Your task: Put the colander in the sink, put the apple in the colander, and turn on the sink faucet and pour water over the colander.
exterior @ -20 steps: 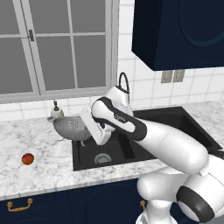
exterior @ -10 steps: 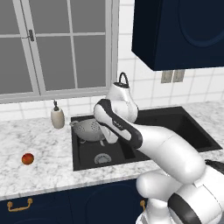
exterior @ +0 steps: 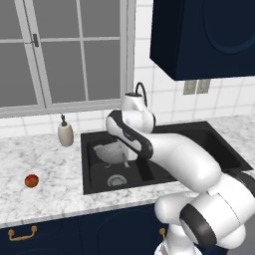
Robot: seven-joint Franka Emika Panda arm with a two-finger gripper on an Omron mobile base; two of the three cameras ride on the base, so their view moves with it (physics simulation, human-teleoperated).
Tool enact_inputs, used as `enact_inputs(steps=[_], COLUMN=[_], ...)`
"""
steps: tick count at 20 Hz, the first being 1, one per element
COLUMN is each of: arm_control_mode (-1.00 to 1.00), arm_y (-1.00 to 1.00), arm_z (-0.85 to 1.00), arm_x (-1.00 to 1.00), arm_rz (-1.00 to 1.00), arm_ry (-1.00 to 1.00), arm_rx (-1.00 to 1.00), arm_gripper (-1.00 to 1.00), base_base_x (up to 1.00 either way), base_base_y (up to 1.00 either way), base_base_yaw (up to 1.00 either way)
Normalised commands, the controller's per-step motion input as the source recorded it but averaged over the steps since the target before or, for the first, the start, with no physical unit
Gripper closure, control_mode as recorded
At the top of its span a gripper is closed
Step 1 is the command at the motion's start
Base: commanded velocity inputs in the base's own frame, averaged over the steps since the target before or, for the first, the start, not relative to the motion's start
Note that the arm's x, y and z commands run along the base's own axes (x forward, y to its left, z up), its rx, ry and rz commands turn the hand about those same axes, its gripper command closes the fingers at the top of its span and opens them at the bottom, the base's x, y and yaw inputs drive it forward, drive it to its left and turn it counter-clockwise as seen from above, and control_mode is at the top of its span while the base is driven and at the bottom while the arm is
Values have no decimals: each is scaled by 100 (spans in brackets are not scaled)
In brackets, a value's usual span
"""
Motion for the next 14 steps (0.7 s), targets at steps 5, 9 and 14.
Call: enact_inputs(steps=[5, 9, 14], arm_control_mode=[-100, -100, -100], arm_y=[-5, -5, 0], arm_z=[-32, -46, -43], arm_x=[33, 24, 38], arm_rz=[0, -3, -7], arm_ry=[2, 0, 4], arm_rx=[-2, -2, 0], arm_gripper=[100, 100, 100], base_base_x=[0, 0, 0], base_base_y=[0, 0, 0], base_base_yaw=[0, 0, 0])
